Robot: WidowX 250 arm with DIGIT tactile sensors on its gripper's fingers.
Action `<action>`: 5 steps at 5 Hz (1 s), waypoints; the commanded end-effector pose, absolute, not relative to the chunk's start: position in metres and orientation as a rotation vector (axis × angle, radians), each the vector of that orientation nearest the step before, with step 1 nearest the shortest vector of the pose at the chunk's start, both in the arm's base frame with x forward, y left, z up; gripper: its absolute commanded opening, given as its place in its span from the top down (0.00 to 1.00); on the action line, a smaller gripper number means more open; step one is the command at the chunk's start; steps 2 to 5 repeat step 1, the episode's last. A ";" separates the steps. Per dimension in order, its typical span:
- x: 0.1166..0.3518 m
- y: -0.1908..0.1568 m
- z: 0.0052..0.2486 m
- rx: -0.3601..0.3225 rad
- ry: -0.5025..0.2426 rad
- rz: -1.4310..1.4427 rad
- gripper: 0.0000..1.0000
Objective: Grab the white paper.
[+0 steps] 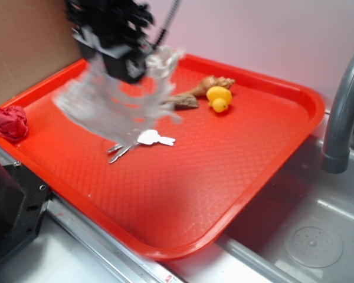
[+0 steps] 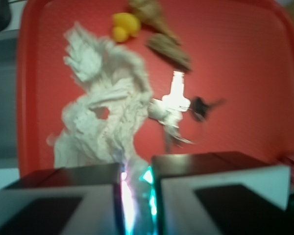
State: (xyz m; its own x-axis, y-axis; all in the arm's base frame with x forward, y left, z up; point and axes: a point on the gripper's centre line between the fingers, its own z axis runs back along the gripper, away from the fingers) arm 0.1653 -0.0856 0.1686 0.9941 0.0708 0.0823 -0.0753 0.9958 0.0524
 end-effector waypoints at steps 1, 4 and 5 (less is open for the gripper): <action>0.149 -0.050 0.219 0.139 -0.139 0.296 1.00; 0.149 -0.050 0.219 0.139 -0.139 0.296 1.00; 0.149 -0.050 0.219 0.139 -0.139 0.296 1.00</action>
